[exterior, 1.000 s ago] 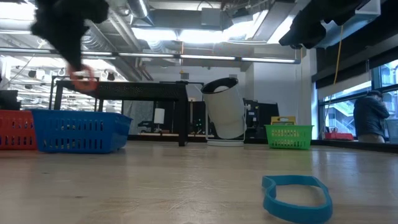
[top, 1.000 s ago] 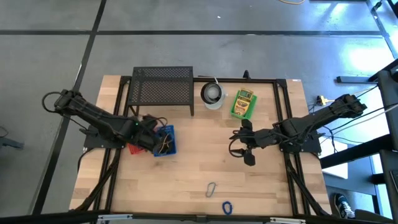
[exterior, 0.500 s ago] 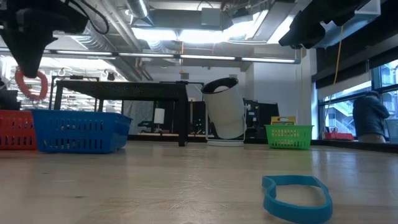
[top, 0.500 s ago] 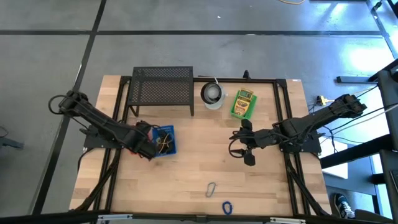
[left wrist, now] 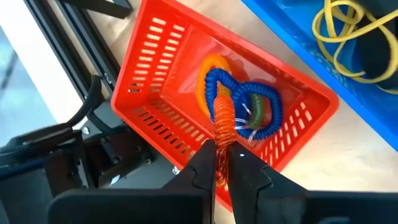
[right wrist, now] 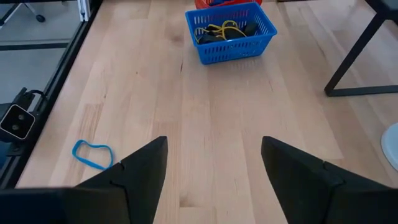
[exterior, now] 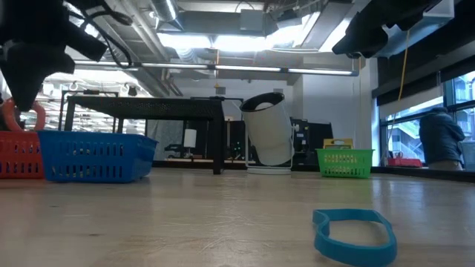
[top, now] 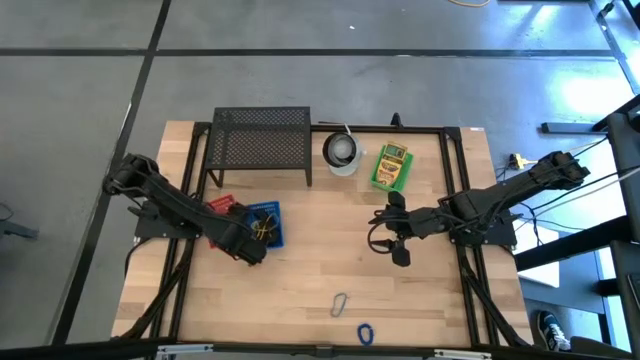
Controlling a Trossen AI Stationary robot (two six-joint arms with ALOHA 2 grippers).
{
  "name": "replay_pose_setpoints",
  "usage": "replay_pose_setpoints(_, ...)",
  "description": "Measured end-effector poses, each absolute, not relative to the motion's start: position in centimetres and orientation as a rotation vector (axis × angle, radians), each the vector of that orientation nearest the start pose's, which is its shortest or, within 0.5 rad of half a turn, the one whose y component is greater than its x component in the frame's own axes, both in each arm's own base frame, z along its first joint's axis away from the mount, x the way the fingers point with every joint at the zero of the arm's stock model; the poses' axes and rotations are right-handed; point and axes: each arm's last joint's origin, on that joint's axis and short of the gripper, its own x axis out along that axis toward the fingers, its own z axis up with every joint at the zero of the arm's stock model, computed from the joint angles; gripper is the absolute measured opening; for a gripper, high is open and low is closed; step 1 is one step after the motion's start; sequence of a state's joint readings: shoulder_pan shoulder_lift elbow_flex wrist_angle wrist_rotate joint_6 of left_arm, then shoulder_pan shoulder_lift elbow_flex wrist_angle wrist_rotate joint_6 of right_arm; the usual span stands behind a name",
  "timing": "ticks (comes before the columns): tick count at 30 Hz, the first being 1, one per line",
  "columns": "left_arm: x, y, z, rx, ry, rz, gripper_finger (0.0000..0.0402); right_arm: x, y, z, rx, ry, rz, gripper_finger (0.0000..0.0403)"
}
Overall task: Pick & Place Office Desk Supplies
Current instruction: Put the orange spring keychain into the red bin
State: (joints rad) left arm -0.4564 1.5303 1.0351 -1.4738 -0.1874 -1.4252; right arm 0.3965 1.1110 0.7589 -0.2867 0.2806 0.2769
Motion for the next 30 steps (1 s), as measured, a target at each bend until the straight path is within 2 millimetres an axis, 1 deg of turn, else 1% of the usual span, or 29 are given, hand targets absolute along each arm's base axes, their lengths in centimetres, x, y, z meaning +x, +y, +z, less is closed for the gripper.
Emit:
replay_pose_setpoints(4,20.0,-9.2,20.8,-0.328,1.512,1.091,0.0021,21.5,8.2,25.5,0.065,0.611,0.025,0.0263)
replay_pose_setpoints(11,20.8,-9.5,19.7,-0.316,1.514,1.097,0.0039,21.6,8.1,25.5,0.079,0.605,-0.002,0.0263)
replay_pose_setpoints(16,21.1,-9.7,19.0,-0.288,1.537,1.087,0.0044,21.6,8.1,25.5,0.077,0.603,-0.006,0.0263)
replay_pose_setpoints(30,20.8,-9.6,19.1,-0.268,1.561,1.104,0.0045,21.6,8.1,25.5,0.082,0.604,-0.007,0.0263)
